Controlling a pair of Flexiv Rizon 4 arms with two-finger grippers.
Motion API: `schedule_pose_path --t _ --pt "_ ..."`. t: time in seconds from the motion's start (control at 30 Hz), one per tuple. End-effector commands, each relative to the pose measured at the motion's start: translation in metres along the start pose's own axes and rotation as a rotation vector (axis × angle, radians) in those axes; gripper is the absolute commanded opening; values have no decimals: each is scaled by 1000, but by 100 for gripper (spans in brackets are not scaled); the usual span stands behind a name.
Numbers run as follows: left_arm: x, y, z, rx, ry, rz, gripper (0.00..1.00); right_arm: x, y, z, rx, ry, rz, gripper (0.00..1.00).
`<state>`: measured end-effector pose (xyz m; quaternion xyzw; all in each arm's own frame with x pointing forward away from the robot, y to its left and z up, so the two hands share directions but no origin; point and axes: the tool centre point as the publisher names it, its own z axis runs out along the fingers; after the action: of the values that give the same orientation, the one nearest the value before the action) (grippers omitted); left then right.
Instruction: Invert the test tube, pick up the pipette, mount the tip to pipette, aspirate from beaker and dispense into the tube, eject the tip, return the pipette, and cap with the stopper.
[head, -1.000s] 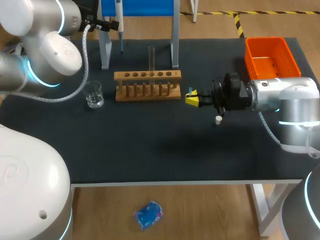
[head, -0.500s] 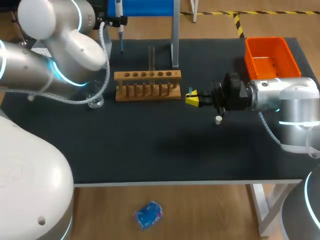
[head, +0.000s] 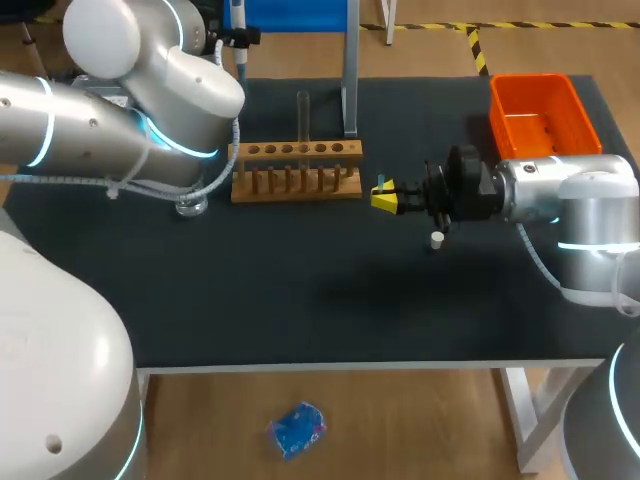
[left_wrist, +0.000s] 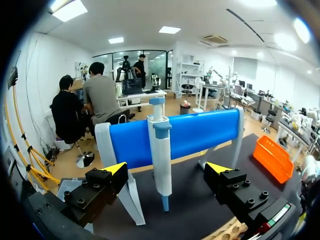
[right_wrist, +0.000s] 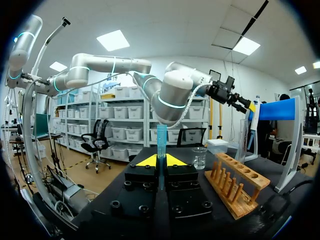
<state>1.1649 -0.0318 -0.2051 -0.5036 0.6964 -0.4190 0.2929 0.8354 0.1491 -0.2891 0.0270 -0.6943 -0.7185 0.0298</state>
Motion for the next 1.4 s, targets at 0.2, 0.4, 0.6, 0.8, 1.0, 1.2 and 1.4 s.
schedule_pose_path --t 0.2,0.4,0.6,0.8,1.0,1.2,1.4 --pt "-1 -3 19 16 -12 -3 100 0 0 0 1 1 0 0" --pt "0 -7 25 29 -22 -8 100 0 0 0 1 1 0 0" --pt "1 -8 29 34 -40 -19 100 0 0 0 1 1 0 0" --pt "3 -9 32 44 -60 -37 100 0 0 0 1 1 0 0" --pt "2 -9 34 50 -72 -53 100 0 0 0 1 1 0 0" --pt "1 -9 36 52 -85 -58 100 0 0 0 1 1 0 0" --pt "-1 -8 39 54 -102 -66 100 0 0 0 1 1 0 0"
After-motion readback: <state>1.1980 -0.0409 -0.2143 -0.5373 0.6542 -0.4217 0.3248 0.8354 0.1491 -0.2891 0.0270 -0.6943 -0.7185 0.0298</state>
